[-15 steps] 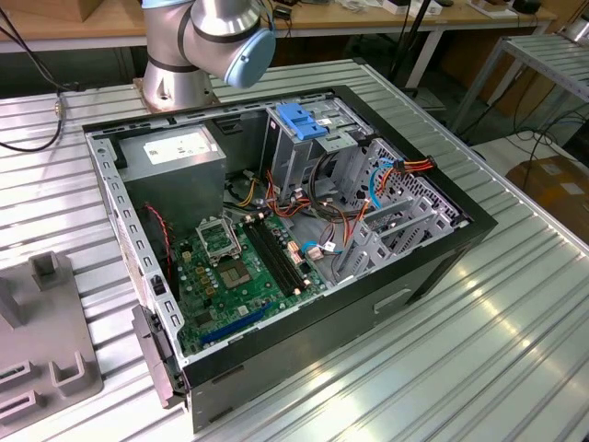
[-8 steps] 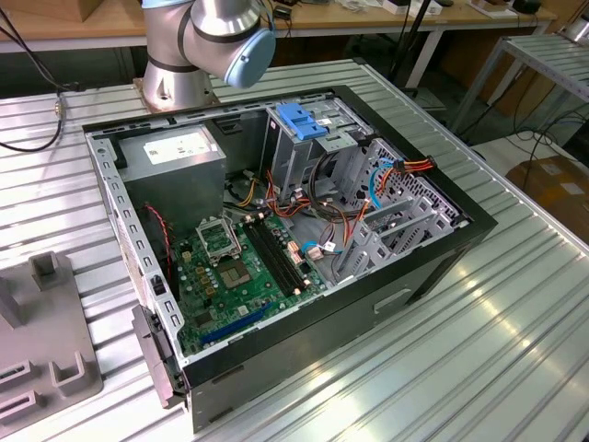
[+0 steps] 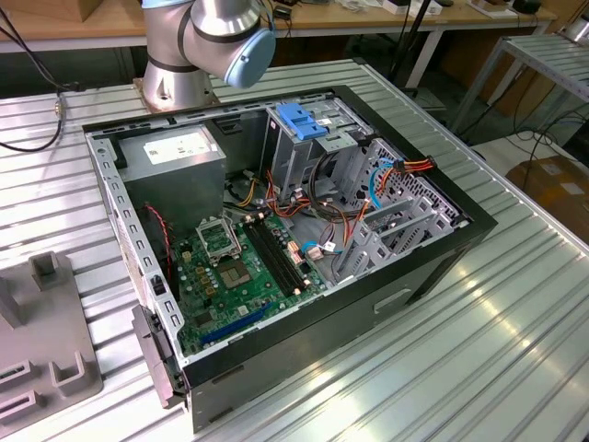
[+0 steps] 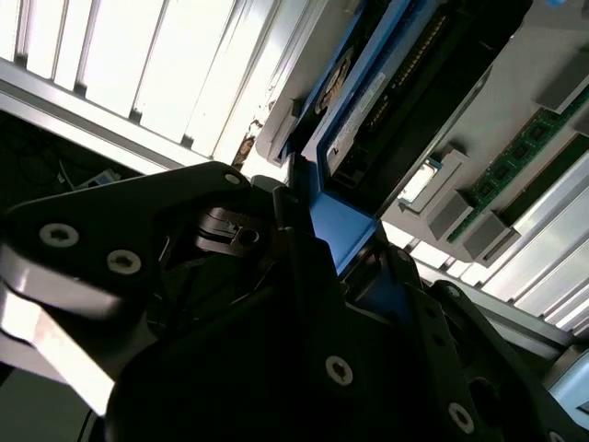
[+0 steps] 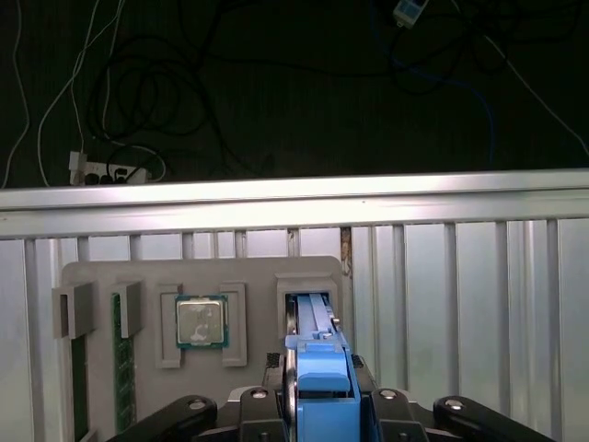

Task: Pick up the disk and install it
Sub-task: 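Pick up the disk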

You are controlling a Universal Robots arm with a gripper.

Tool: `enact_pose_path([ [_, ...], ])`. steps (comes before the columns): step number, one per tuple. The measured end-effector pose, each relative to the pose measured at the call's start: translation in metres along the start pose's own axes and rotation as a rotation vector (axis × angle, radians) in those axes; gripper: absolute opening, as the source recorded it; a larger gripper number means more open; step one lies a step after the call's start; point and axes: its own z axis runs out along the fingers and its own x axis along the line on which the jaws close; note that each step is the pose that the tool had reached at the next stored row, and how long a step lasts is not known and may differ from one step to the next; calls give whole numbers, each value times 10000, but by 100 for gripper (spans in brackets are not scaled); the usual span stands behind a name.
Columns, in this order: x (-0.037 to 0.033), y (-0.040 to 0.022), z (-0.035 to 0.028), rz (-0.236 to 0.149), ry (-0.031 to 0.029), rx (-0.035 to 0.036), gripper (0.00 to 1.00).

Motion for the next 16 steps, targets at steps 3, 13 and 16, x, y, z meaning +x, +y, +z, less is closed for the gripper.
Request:
enact_pose_path([
  [3, 0, 0, -110, -13, 2, -5, 37],
  [13, -1, 0, -384, -17, 2, -6, 37],
  [16, -1, 0, -481, -17, 3, -5, 37],
])
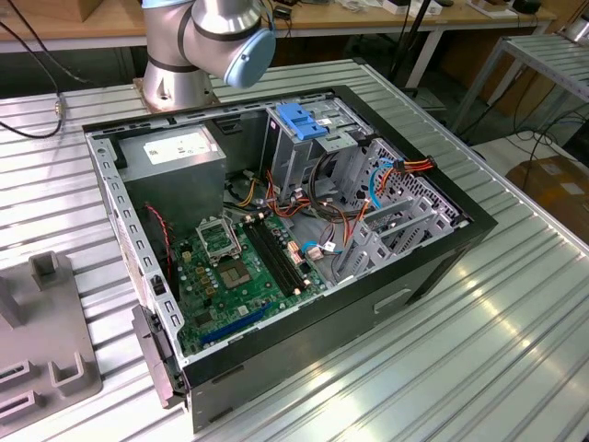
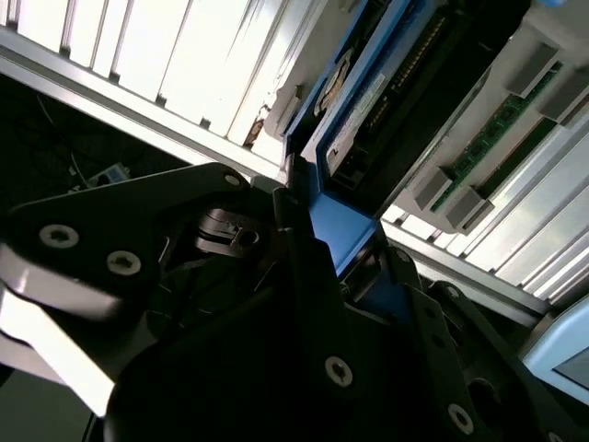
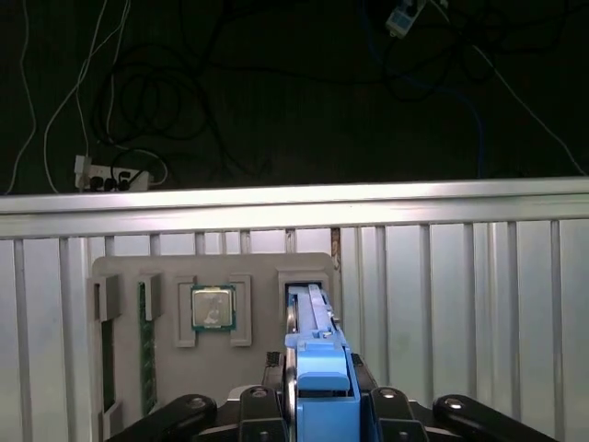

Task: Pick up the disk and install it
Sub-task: 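Pick up the disk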

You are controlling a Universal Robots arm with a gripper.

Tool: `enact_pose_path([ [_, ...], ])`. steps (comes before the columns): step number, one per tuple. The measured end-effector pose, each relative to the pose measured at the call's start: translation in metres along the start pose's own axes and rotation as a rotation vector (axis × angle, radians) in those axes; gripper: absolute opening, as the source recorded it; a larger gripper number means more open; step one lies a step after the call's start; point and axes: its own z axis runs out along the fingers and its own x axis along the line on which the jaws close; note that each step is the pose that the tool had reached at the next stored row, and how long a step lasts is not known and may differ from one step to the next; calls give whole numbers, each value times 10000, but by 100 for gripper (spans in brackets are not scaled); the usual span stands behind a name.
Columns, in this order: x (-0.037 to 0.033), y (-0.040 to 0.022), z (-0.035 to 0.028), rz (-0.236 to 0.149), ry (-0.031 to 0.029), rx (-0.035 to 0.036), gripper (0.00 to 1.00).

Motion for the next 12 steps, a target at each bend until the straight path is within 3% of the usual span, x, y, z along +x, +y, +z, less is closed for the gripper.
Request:
enact_pose_path([
  [2, 0, 0, -49, 0, 0, 0, 37],
  [3, 0, 0, -185, 0, 0, -1, 37],
  [4, 0, 0, -256, 0, -1, 1, 37],
  [7, -1, 0, -367, 0, 0, 0, 37],
  [12, -1, 0, -454, 0, 0, 0, 37],
])
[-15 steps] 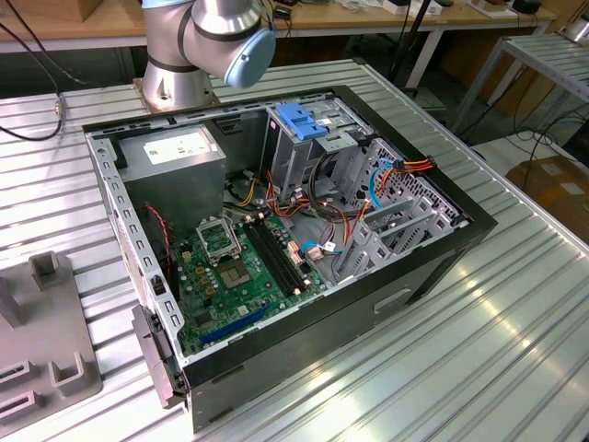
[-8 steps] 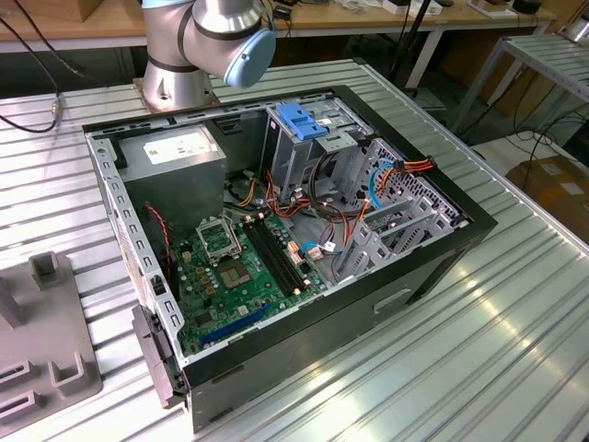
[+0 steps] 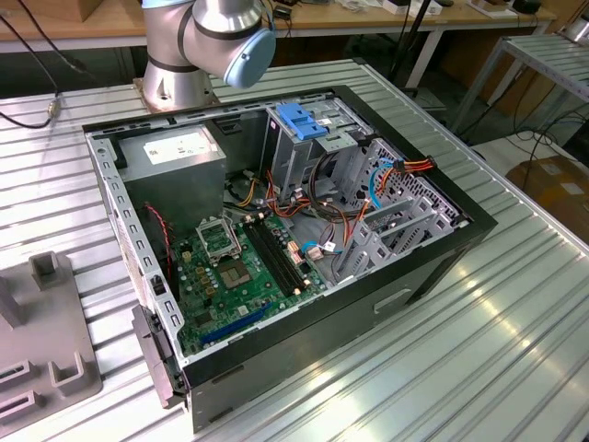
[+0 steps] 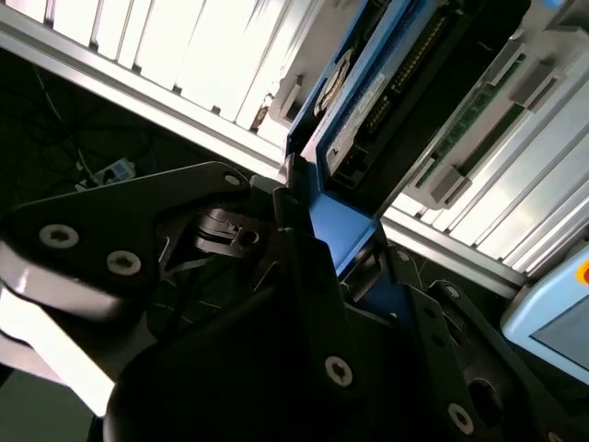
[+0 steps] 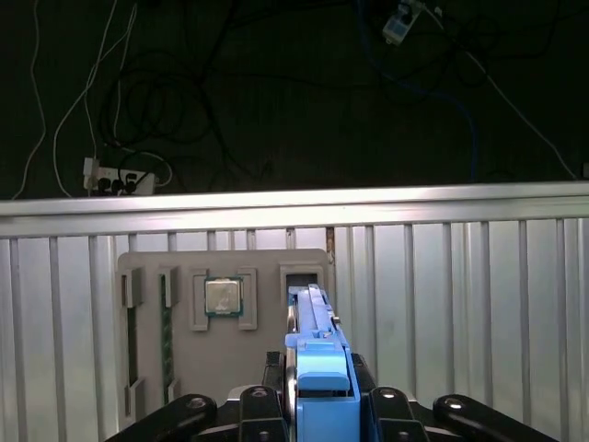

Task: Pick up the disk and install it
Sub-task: 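Pick up the disk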

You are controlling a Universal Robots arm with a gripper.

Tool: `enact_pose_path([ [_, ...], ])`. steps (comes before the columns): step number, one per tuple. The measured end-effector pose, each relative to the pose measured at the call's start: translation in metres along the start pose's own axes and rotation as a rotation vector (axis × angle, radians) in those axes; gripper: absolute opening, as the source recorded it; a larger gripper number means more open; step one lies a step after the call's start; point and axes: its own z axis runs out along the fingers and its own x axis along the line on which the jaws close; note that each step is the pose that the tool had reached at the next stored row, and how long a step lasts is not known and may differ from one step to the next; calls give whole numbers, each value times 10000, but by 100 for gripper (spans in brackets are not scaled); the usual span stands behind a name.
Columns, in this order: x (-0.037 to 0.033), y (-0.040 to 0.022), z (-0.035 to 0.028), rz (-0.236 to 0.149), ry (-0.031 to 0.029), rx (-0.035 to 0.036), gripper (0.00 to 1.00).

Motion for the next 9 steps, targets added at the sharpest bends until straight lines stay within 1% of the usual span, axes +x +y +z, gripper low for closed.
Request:
enact_pose_path([
  [2, 0, 0, -32, 0, 0, 0, 37],
  [7, 0, 0, -141, 0, 0, 0, 37],
  [8, 0, 0, -184, 0, 0, 0, 37],
  [9, 0, 0, -210, 0, 0, -1, 37],
])
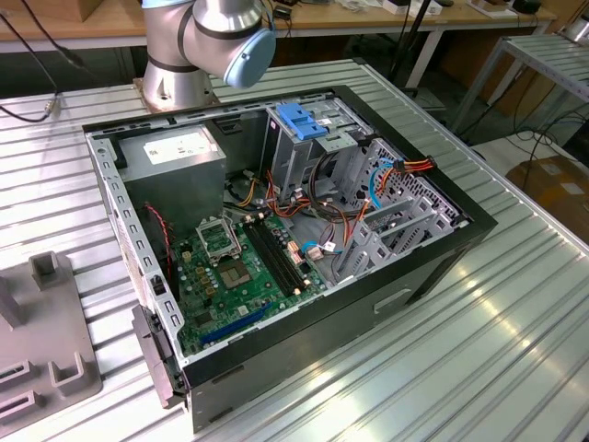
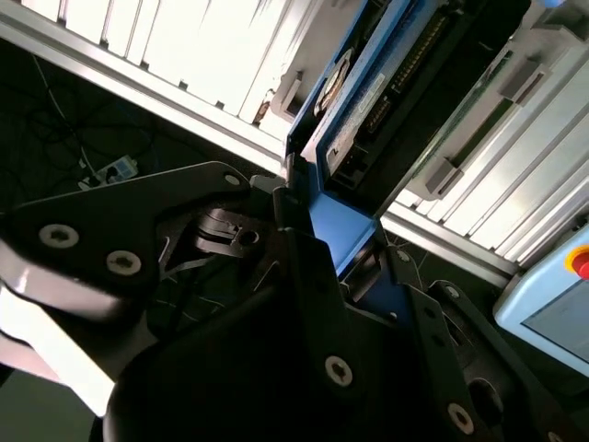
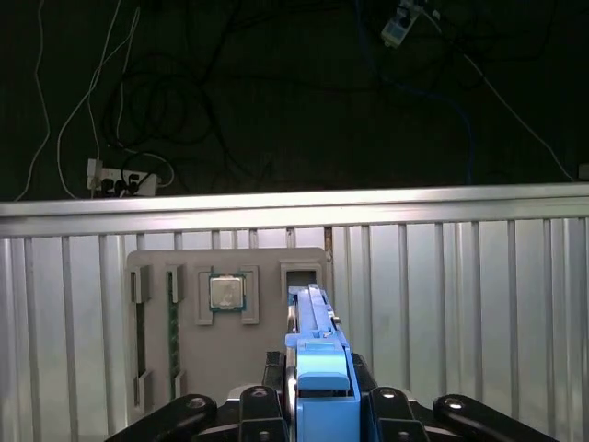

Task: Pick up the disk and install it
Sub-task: 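Pick up the disk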

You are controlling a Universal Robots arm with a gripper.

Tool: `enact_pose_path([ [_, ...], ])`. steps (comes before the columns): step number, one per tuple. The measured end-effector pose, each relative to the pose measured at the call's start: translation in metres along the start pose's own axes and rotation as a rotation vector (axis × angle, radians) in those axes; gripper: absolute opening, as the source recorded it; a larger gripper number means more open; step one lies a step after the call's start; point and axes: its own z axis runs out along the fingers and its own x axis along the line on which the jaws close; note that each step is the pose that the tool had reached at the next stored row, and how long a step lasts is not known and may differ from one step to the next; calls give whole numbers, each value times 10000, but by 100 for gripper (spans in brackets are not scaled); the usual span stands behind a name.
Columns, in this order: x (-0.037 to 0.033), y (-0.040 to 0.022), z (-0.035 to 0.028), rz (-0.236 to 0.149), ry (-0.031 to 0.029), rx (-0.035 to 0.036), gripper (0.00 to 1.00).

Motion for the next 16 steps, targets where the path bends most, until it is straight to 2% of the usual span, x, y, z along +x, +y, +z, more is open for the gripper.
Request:
enact_pose_path([
  [8, 0, 0, -182, -1, -1, 2, 37],
  [16, 0, 0, -337, 0, -1, 2, 37],
])
